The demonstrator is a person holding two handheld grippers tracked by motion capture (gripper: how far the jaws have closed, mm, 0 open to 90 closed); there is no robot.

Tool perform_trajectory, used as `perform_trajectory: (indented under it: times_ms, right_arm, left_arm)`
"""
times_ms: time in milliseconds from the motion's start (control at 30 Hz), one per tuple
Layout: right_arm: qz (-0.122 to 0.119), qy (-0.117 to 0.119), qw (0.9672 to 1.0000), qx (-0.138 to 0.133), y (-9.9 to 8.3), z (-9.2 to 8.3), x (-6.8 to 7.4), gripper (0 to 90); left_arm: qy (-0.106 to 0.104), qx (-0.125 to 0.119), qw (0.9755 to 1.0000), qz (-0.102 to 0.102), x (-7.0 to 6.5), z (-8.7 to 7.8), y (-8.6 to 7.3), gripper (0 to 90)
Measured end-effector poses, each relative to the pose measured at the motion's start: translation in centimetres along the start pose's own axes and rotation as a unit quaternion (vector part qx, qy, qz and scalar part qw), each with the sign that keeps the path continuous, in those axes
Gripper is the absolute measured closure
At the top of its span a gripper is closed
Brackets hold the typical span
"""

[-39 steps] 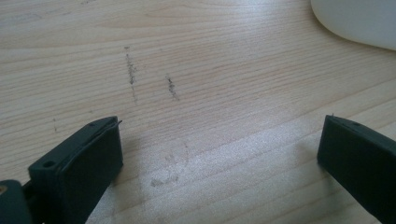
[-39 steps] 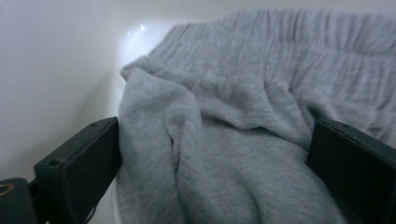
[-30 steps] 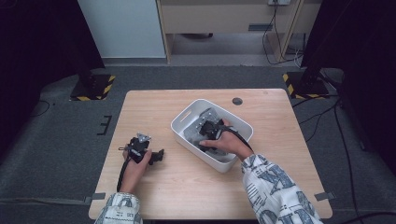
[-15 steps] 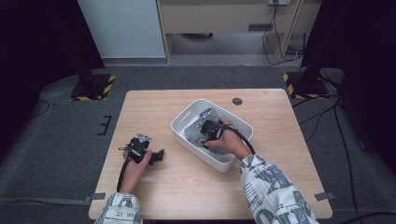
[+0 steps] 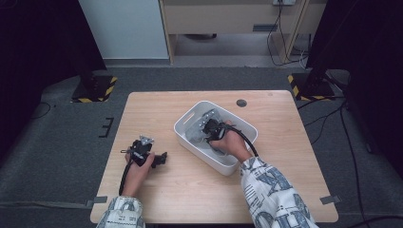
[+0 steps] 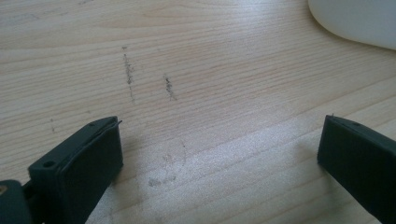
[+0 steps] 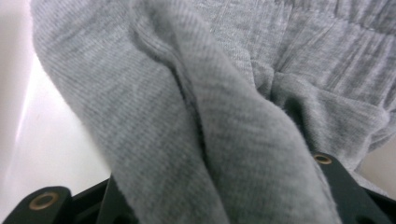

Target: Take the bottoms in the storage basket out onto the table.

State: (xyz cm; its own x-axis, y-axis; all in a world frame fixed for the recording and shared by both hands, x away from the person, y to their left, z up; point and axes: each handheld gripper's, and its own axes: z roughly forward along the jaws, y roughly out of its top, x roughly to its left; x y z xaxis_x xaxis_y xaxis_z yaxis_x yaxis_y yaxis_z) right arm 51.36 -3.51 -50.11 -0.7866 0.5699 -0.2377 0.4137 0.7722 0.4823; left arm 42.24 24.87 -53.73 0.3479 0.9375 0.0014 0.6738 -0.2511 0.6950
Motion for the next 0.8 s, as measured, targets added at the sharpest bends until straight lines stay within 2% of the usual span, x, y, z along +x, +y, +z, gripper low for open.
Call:
perform_trajectory:
  times_ms: [233, 433, 567, 800]
  right_arm:
    - [0.016, -0.007, 0.9998, -0.008, 0.8, 0.6, -0.1, 58.0]
    - [0.023, 0.015, 0.9994, -0.023, 0.6, 0.0, -0.7, 63.2]
    - [0.027, 0.033, 0.9984, -0.037, 0.3, -1.3, -1.0, 65.2]
    - [0.031, 0.04, 0.9965, -0.066, 0.2, -3.4, -1.1, 66.1]
  left_arm:
    - [-0.001, 0.0, 1.0, 0.001, 0.0, 0.0, 0.0, 0.0]
    - [-0.002, 0.0, 1.0, 0.002, 0.0, 0.0, 0.0, 0.0]
    - [-0.003, 0.0, 1.0, 0.003, 0.0, 0.1, 0.1, 0.0]
    - [-0.003, 0.0, 1.0, 0.003, 0.0, 0.1, 0.1, 0.0]
